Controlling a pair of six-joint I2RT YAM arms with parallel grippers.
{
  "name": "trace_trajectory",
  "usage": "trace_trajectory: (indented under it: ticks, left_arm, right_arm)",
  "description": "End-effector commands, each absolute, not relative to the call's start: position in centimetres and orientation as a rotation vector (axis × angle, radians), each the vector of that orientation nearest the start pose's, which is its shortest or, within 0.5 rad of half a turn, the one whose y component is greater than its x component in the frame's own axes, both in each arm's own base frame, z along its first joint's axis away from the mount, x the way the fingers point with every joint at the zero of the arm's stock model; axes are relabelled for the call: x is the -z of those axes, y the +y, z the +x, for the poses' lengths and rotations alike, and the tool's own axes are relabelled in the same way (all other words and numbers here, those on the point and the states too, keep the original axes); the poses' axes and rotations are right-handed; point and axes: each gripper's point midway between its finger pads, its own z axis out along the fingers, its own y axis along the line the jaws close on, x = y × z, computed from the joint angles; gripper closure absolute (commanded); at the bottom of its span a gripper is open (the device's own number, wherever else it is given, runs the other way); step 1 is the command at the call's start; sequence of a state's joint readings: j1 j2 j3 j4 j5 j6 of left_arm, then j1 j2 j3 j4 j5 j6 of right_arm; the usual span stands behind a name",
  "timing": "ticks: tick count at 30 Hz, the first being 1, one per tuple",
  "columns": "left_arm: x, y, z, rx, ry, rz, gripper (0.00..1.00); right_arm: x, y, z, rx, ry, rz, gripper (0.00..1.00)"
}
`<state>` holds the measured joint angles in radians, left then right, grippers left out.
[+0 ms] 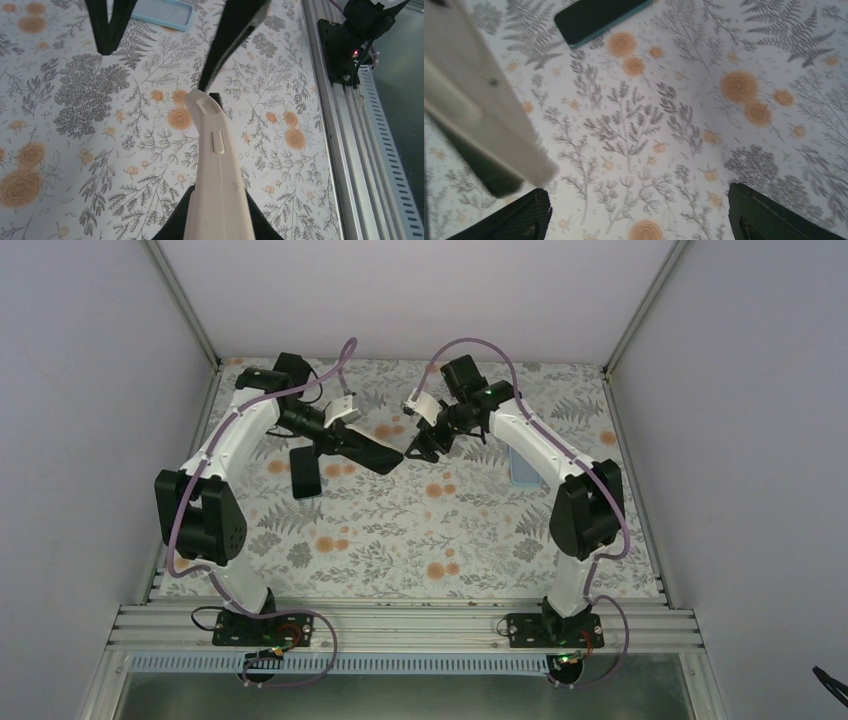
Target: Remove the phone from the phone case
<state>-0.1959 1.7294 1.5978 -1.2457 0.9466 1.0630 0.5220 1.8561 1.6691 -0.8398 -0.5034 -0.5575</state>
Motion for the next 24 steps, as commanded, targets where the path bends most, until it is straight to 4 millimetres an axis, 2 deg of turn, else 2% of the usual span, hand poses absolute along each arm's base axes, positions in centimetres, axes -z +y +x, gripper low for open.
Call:
trace_trajectory:
  ticks: [1, 8, 11, 15, 20, 24]
  left_arm:
    - [-28.3, -22.6, 26.5, 1.241, 1.668, 1.478, 0.98]
    - [-28.3, -22.7, 26.5, 1.249, 1.662, 1.479, 0.98]
    - [-28.2, -22.8, 26.7, 1.242, 1.663, 1.485, 0.98]
    - [-27.8, -22.6, 27.2, 1.227, 1.677, 1.489, 0.98]
    - [-27.2, -22.5, 27.9, 1.227, 1.689, 1.485, 0.98]
    - [-26.9, -22.6, 28.3, 1.246, 1.688, 1.478, 0.98]
  right_arm:
    - [-18.5, 28.5, 41.8, -0.401, 2.052, -1.353, 0.14]
    - [-18.8, 28.5, 42.5, -0.375, 2.045, -1.340, 0.15]
    - [-19.1, 28.7, 41.9, -0.405, 2.036, -1.363, 0.15]
    - [-20.2, 28.4, 39.0, -0.505, 2.013, -1.431, 0.11]
    - [-23.3, 28.3, 33.0, -0.735, 1.944, -1.501, 0.12]
    - [-23.5, 28.2, 31.4, -0.774, 1.945, -1.497, 0.12]
